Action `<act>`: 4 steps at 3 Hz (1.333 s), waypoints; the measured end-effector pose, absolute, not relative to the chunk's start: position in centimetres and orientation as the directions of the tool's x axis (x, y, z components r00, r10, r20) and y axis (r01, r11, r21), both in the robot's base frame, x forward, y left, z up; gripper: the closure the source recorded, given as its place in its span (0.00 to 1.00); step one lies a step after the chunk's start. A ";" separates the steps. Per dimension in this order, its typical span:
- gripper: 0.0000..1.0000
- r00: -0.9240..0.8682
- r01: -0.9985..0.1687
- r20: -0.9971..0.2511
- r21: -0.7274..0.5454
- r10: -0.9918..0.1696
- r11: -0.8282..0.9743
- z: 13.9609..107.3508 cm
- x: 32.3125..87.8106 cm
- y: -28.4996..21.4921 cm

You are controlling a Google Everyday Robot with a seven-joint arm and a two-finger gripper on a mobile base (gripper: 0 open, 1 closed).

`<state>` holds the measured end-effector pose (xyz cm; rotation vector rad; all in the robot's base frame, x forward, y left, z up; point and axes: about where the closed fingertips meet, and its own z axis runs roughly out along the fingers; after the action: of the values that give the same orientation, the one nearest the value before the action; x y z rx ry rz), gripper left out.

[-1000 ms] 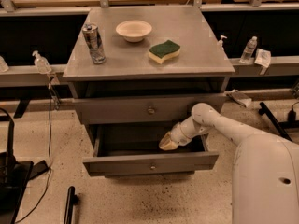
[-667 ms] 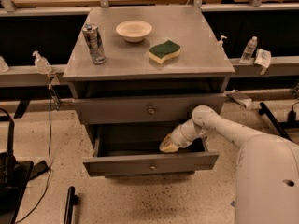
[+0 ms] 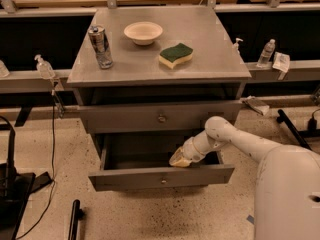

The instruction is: Open middle drawer

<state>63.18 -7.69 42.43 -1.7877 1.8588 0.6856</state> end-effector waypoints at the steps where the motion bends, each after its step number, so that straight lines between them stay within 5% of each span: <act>1: 1.00 -0.011 -0.998 -0.679 0.056 -0.734 -0.036 45.1 59.3 -7.4; 4: 1.00 0.047 -0.997 -0.681 0.010 -0.731 -0.074 47.6 58.3 -6.5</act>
Offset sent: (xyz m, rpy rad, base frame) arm -0.0933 0.0003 0.0827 0.1317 0.0181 0.1453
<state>58.33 -6.55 47.57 -1.8577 1.7318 0.7398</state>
